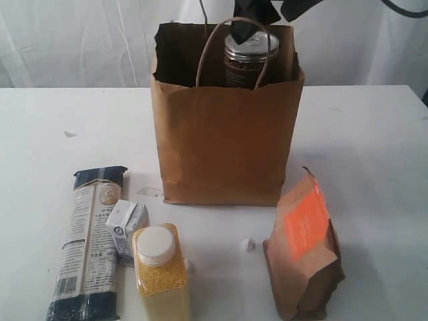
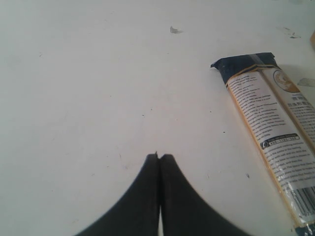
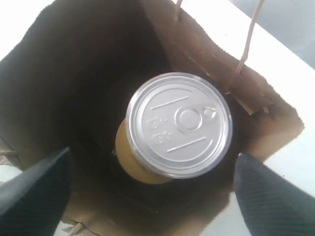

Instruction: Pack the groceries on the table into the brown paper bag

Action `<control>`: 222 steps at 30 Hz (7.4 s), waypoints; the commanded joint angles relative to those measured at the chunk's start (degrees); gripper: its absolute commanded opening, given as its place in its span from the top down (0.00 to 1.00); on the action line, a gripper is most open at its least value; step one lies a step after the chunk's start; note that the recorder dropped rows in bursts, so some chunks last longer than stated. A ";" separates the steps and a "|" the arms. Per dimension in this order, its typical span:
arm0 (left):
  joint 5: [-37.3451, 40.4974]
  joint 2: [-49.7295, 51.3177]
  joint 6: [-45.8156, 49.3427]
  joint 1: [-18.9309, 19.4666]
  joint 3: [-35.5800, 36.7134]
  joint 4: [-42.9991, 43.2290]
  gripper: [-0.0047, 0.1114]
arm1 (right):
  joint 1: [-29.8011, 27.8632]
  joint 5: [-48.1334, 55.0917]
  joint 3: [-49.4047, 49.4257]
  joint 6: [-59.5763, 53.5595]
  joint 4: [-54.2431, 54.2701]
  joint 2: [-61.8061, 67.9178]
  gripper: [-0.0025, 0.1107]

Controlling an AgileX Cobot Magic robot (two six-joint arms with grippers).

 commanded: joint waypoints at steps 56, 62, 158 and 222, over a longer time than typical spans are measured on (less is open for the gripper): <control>-0.02 -0.23 0.19 0.03 0.39 0.32 0.96 | 0.33 0.01 38.39 12.21 -0.40 -42.36 0.29; -0.02 -0.23 0.19 0.03 0.39 0.32 0.96 | 0.33 -2.02 47.86 12.59 1.06 -46.58 0.46; -0.02 -0.23 0.19 0.03 0.39 0.32 0.96 | -15.40 -50.36 111.12 12.34 0.70 -98.75 0.98; -55.55 38.63 -106.10 -0.08 -39.05 89.06 0.96 | -15.40 -50.36 111.12 12.34 0.70 -98.75 0.98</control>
